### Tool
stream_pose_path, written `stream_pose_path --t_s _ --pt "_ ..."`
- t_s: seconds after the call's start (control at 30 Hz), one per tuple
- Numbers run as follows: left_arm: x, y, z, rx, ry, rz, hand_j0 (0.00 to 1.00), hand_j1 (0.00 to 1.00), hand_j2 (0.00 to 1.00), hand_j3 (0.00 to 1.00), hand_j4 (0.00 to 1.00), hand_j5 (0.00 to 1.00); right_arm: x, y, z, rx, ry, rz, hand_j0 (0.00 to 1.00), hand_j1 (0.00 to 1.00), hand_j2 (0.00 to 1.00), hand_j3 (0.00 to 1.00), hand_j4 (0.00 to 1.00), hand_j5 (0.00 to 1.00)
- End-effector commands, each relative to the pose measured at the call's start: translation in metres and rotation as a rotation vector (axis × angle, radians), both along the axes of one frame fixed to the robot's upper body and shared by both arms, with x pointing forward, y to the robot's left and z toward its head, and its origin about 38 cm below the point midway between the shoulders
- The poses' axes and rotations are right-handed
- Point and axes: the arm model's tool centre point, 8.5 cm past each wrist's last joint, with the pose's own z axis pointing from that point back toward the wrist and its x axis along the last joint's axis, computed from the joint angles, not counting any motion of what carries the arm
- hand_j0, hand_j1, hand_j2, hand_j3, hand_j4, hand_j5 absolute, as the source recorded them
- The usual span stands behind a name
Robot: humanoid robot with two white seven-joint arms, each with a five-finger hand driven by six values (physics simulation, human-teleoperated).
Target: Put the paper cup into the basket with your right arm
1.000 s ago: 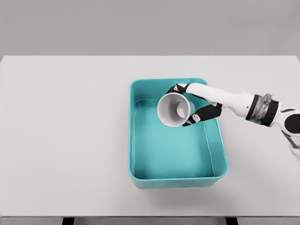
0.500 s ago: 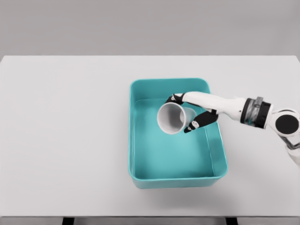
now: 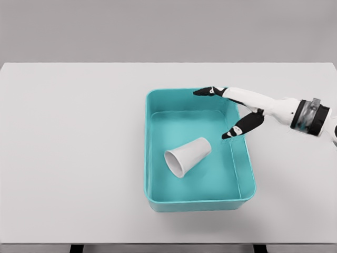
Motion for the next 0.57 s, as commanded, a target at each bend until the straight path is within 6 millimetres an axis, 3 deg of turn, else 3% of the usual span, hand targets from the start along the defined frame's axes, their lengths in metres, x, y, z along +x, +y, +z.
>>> stream_pose_path --t_s 0.0,0.1,0.2,0.53 --pt "0.0 0.0 0.0 0.0 0.0 0.001 1.0 1.0 1.0 1.0 1.0 1.0 0.005 -0.022 0.036 0.128 -0.032 -0.04 1.0 1.0 1.0 1.0 1.0 1.0" --pt "0.0 0.0 0.0 0.0 0.0 0.001 1.0 1.0 1.0 1.0 1.0 1.0 -0.01 -0.069 0.029 0.242 0.001 -0.159 1.0 1.0 1.0 1.0 1.0 1.0" --pt "0.0 0.0 0.0 0.0 0.0 0.0 1.0 1.0 1.0 1.0 1.0 1.0 -0.025 -0.098 0.013 0.239 0.033 -0.236 1.0 1.0 1.0 1.0 1.0 1.0" --pt "0.0 0.0 0.0 0.0 0.0 0.001 1.0 1.0 1.0 1.0 1.0 1.0 -0.025 -0.098 0.011 0.231 0.041 -0.234 1.0 1.0 1.0 1.0 1.0 1.0"
